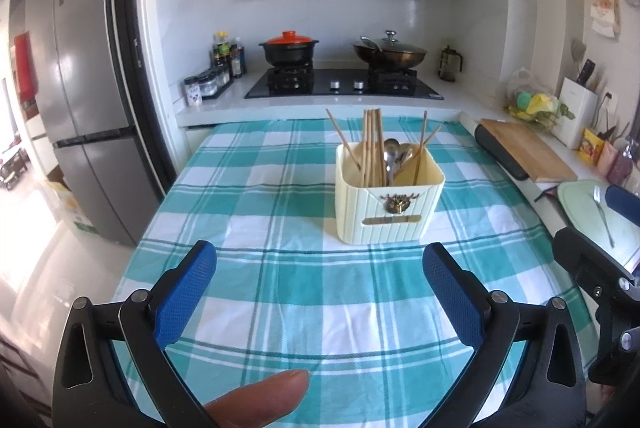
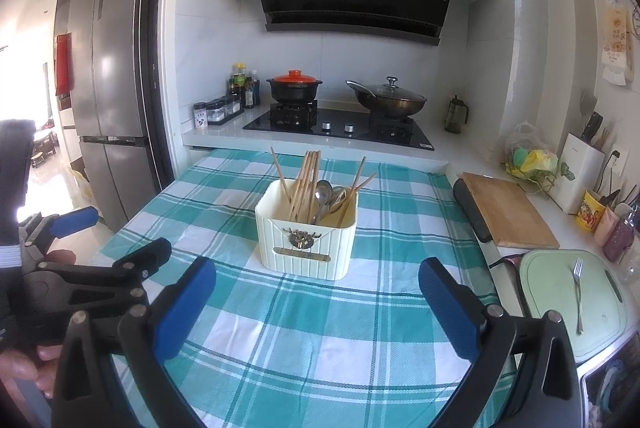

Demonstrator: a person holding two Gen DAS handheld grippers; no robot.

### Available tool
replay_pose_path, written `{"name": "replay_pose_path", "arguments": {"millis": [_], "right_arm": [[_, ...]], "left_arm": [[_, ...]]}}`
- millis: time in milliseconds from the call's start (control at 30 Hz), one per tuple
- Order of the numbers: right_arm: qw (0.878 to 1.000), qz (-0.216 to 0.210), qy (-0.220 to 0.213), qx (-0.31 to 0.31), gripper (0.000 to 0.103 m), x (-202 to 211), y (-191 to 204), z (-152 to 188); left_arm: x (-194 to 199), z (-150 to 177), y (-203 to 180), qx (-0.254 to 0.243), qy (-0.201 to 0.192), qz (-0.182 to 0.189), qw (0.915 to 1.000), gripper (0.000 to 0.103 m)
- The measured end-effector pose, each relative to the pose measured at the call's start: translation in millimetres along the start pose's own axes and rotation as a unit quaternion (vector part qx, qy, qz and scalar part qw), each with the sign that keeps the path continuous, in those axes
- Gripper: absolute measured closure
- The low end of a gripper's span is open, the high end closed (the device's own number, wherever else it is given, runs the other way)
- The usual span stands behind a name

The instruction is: Organize utensils

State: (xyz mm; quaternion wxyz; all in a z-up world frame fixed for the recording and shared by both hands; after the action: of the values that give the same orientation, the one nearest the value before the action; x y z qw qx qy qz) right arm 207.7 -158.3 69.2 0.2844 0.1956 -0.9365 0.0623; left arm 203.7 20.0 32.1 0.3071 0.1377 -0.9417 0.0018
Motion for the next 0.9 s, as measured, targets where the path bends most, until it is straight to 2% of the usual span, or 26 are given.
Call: {"name": "replay_pose_path", "arguments": {"millis": [900], "right_arm": [[1.0,-0.007,0.006,-0.003,0.0,9.1,4.9,0.2]], "left_arm": [[3.1,-1.5,2.1,0.0,-0.002,-0.001,1.0,0.0]]}}
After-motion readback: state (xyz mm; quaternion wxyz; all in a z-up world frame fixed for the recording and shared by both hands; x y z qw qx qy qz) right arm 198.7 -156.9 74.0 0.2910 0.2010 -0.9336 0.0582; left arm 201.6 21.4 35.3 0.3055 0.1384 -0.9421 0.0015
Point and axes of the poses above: each gripper's, at about its wrist camera, not at the fingertips, and x roughly against the way its jaws point, y to its left, z to its underside, the point moved 2 cm from there along -x, roughly the way its jaws point, and after that the axes turned 7 degrees about -z, right-handed, at the moved point
